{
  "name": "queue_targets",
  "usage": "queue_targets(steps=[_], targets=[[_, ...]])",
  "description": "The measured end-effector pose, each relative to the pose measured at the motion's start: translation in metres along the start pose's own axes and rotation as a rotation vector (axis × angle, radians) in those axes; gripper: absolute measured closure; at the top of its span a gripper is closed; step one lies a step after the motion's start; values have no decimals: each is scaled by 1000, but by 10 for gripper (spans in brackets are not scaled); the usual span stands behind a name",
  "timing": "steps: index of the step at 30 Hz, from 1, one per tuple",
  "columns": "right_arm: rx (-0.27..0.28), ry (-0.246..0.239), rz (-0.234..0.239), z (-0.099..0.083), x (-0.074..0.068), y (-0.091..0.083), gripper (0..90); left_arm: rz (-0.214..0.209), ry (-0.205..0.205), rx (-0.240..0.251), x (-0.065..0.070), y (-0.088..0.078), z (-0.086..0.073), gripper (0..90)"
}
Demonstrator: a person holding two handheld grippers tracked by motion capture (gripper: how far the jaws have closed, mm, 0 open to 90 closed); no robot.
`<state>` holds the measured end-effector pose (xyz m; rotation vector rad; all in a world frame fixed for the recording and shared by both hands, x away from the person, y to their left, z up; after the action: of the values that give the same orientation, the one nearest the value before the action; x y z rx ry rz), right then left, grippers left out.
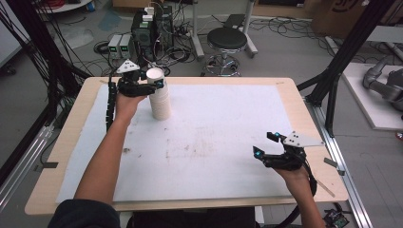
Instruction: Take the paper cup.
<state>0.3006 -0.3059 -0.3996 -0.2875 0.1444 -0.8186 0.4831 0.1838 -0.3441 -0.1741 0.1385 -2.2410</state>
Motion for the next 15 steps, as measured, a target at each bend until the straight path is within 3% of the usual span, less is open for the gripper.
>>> queue_targets(steps=[4, 15], targets=[[0, 1, 1, 0, 0, 0, 193, 2, -9, 50, 0, -9, 7, 342], [-2, 0, 2, 1, -2, 3, 192, -7, 10, 116, 1, -24, 29, 347]])
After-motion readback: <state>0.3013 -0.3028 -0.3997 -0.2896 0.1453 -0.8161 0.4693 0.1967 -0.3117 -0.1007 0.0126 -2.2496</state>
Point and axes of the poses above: each handheld gripper's, and its own axes: y roughly forward along the jaws, z roughly out of its top, x roughly to its right, the point moved 1 cm from there along y, roughly forward along the jaws, and after that the axes turned 7 degrees about x, right-handed, at the moved point
